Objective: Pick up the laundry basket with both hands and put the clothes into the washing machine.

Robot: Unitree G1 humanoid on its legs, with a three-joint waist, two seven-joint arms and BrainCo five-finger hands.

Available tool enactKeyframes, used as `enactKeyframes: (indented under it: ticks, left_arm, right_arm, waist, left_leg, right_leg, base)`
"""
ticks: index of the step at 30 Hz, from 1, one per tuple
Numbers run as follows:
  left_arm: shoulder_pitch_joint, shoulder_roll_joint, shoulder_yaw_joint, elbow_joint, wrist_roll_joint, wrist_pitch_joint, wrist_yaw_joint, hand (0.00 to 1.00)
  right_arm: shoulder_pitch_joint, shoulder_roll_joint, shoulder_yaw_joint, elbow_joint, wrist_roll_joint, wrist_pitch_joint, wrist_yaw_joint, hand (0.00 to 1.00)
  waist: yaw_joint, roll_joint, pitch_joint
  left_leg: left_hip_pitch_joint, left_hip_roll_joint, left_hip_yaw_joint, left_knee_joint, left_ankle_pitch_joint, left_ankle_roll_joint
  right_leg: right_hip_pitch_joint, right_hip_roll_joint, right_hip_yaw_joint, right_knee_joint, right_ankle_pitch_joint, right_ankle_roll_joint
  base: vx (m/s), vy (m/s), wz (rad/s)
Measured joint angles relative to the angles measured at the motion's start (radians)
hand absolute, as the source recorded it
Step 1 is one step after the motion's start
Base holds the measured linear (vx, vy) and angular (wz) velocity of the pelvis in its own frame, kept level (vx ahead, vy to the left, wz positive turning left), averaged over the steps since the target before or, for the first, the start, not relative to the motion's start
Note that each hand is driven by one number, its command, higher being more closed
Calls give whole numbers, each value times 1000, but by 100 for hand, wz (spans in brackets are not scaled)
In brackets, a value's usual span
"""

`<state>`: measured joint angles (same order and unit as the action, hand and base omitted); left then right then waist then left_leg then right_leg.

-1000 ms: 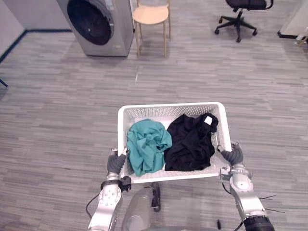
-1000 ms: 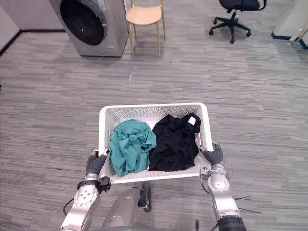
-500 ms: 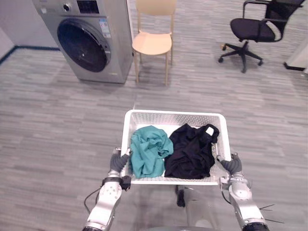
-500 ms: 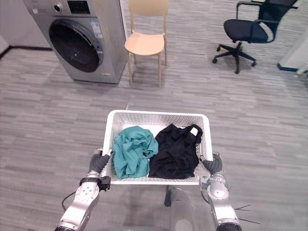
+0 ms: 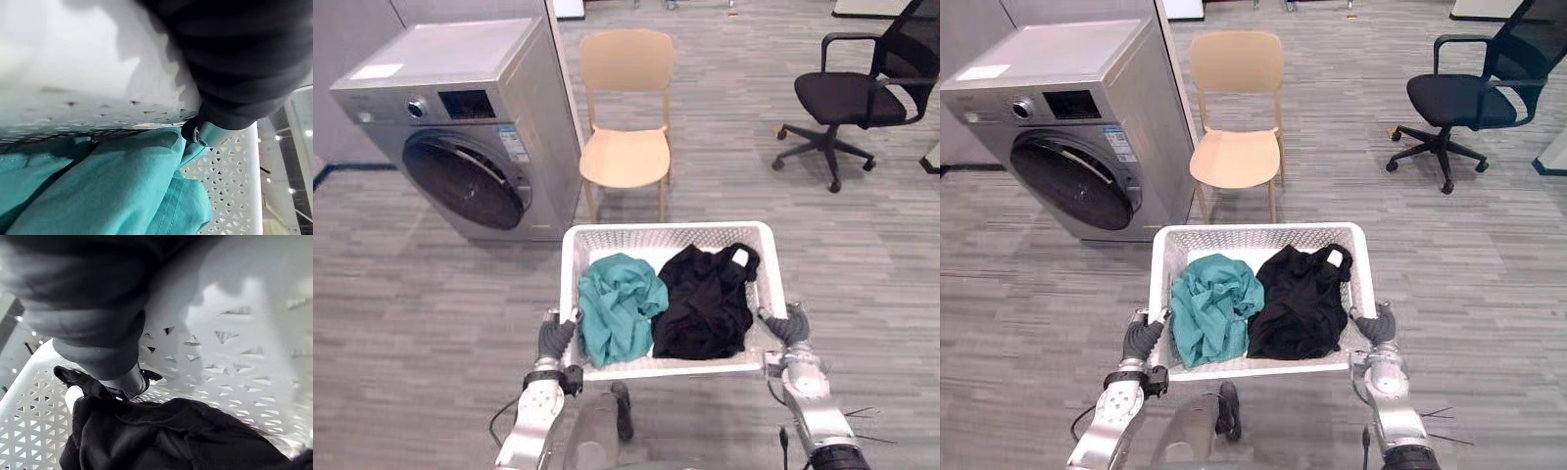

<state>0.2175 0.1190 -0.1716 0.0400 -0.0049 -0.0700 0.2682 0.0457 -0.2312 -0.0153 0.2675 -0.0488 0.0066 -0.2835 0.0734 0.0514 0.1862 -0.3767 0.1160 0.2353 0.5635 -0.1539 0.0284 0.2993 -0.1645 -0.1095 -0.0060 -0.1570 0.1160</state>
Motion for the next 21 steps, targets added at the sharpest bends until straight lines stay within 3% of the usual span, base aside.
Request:
enactKeyframes:
  ticks: [1, 2, 3, 4, 5, 6, 7, 9, 10, 11, 12, 13, 14, 15, 16, 17, 18, 19, 20, 21]
  left_arm:
    - [0, 2, 0, -2, 0, 2, 0, 100]
    - [1, 2, 0, -2, -1, 6, 0, 100]
    - [1, 3, 0, -1, -1, 16, 0, 100]
    - [1, 15, 0, 6, -1, 25, -2, 100]
    - [2, 23, -1, 13, -1, 28, -4, 100]
    - [9, 33, -2, 19, 1, 36, -5, 100]
    - [13, 38, -5, 20, 5, 38, -5, 100]
    - [7, 57, -11, 20, 6, 36, -5, 100]
    - [-10, 63, -15, 22, 6, 36, -5, 100]
    - [-19, 62, -16, 27, 6, 36, -5, 100]
    - [-45, 63, -23, 51, 7, 36, -5, 100]
    - [-51, 64, -24, 62, 11, 37, -7, 100]
    - [-50, 61, -26, 72, 15, 37, -7, 100]
    - [-47, 55, -35, 82, 17, 37, -7, 100]
    - [-46, 30, -43, 104, 19, 39, -7, 100]
    - [-63, 21, -37, 108, 19, 41, -7, 100]
    - [-69, 18, -38, 111, 20, 41, -9, 100]
    - [-67, -5, -41, 122, 23, 39, -14, 100]
    - [-46, 4, -39, 107, 24, 33, -16, 100]
    - [-41, -4, -39, 113, 24, 22, -16, 100]
  right_arm:
    - [-4, -2, 3, 0, 0, 0, 0, 100]
    - [-3, -2, 3, 0, -1, 0, 0, 100]
    - [-4, 2, 2, 11, -1, 0, 2, 100]
    - [-1, 13, -1, 38, -2, 0, 4, 100]
    - [5, 25, -3, 50, -2, 0, 4, 100]
    - [15, 41, -3, 71, -2, 0, 5, 100]
    - [25, 47, -3, 71, -4, 0, 6, 100]
    - [30, 50, -3, 65, -3, -2, 6, 100]
    - [30, 48, -5, 61, -2, -5, 7, 100]
    - [30, 46, -7, 61, -2, -8, 6, 100]
    - [32, 47, -11, 61, -1, -9, 6, 100]
    - [34, 48, -11, 61, -1, -8, 6, 100]
    - [37, 47, -11, 61, -1, -8, 6, 100]
    - [52, 39, -11, 61, -1, -7, 6, 100]
    - [58, 15, -11, 61, -1, 0, 6, 100]
    - [46, 19, -18, 59, -3, 3, 5, 100]
    - [48, 15, -20, 56, -2, 3, 5, 100]
    - [77, -6, -21, 33, -1, 1, 6, 100]
    - [100, 10, -23, 0, -1, 2, 3, 100]
    - [105, 0, -24, -19, -1, 2, 2, 100]
  waist:
    - [2, -4, -1]
    - [1, -4, -2]
    - [1, -7, -1]
    - [-3, -21, 1]
    - [-6, -30, 2]
    - [-13, -36, 2]
    - [-23, -29, 1]
    - [-36, -23, -5]
    - [-46, -17, -9]
    - [-56, -11, -7]
    - [-71, 6, 0]
    - [-82, 1, -1]
    - [-88, -5, -2]
    - [-94, -2, -9]
    - [-84, 58, -27]
    - [-80, 58, -27]
    - [-87, 53, -25]
    - [-117, 43, -14]
    - [-113, 64, -29]
    - [-108, 79, -23]
  left_leg:
    - [-16, -9, 0, 76, -62, 39]
    - [-12, -12, 6, 102, -97, 45]
    - [19, -28, 11, 122, -152, 50]
    - [95, -63, 12, 93, -181, 49]
    - [143, -84, 11, 65, -187, 48]
    - [255, -116, 5, -20, -188, 49]
    - [335, -126, -7, -91, -187, 50]
    - [453, -139, -30, -209, -178, 42]
    - [520, -137, -55, -276, -180, 35]
    - [541, -131, -68, -297, -184, 25]
    - [587, -112, -82, -322, -192, -2]
    - [615, -111, -83, -328, -196, -21]
    - [659, -117, -86, -341, -206, -39]
    - [705, -114, -100, -347, -217, -58]
    - [735, -78, -99, -337, -214, -68]
    - [702, -69, -100, -249, -145, -130]
    - [686, -83, -108, -197, -83, -125]
    - [653, -96, -110, -69, 55, -71]
    - [586, -46, -103, 156, 199, -96]
    - [541, -2, -85, 294, 188, -91]
  right_leg:
    - [-7, -20, 2, 68, -9, 37]
    - [-27, -32, 4, 139, -25, 62]
    - [-111, -59, 29, 377, -44, 114]
    - [-220, -83, 77, 689, -12, 158]
    - [-262, -91, 84, 830, -12, 155]
    - [-326, -101, 62, 1023, -28, 125]
    - [-366, -92, 22, 1080, -54, 79]
    - [-461, -75, -78, 1046, -99, 13]
    - [-562, -46, -145, 942, -138, -56]
    - [-603, -25, -160, 881, -144, -71]
    - [-661, 29, -167, 688, -109, -82]
    - [-688, 61, -166, 499, -33, -79]
    - [-696, 84, -157, 344, 88, -107]
    - [-685, 111, -140, 281, 233, -173]
    - [-676, 149, -134, 314, 290, -203]
    - [-688, 135, -117, 390, 219, -218]
    - [-693, 105, -117, 449, 192, -220]
    - [-688, 80, -170, 555, 121, -192]
    - [-578, 136, -192, 417, 100, -234]
    - [-535, 162, -201, 389, 68, -226]
  base:
    - [546, 271, 11]
    - [790, 415, 11]
    - [588, 317, 16]
    - [581, 295, 19]
    - [590, 212, 29]
    - [627, 151, 33]
    - [757, 164, 39]
    - [619, 96, 34]
    - [601, 29, 32]
    - [606, 10, 52]
    - [611, -28, 49]
    - [657, -67, 48]
    - [670, -79, 33]
    - [923, -100, 5]
    - [944, -86, -10]
    - [946, -80, -14]
    - [719, -105, 32]
    - [637, -223, 45]
    - [603, -260, 36]
    - [547, -189, -29]
